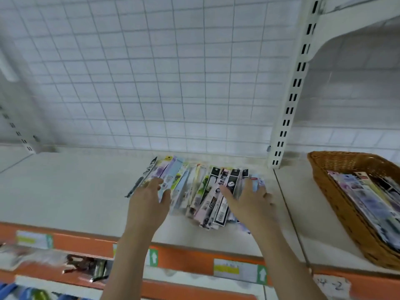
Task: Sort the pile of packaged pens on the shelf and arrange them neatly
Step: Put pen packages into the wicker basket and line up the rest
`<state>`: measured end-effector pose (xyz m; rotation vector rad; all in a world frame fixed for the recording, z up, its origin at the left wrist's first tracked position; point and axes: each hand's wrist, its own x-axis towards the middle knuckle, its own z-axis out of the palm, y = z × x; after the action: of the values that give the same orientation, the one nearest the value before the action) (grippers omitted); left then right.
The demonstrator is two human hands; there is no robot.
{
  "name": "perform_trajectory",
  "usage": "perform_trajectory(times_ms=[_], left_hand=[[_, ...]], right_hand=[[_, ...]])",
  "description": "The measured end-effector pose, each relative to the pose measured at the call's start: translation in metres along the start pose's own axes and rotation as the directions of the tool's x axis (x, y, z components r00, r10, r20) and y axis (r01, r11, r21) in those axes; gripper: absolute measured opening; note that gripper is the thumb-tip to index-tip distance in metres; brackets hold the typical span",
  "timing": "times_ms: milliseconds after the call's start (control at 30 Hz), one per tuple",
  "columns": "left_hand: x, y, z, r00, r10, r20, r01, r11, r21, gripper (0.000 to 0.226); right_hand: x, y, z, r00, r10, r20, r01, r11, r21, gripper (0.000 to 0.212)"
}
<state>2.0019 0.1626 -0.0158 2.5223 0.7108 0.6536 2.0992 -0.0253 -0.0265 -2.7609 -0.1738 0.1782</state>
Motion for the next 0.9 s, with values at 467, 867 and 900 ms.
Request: perform_trajectory(times_ms=[467,867,900], left_hand=[[0.043,-0.041,0.003,0.979,0.068,0.190,-0.060,0.997,-0.049,0.034],[0.051,-0.044,0.021,0.977,0.121,0.178,-0.113,0.992,-0.051,0.047],[0.054,-0.046,0.023,0.977,0.118,0.176,-0.114,0.993,-0.032,0.050]], right_hand=[[0.010,-0.033,0.003,0.987,0.161,0.012,-0.162,0.985,0.054,0.101],[0.016,-0.023,-0.007,0.957,0.291,-0.014,-0.291,0.956,0.035,0.074],[0.017,-0.022,-0.007,0.960,0.281,-0.013,-0.281,0.960,0.022,0.074]])
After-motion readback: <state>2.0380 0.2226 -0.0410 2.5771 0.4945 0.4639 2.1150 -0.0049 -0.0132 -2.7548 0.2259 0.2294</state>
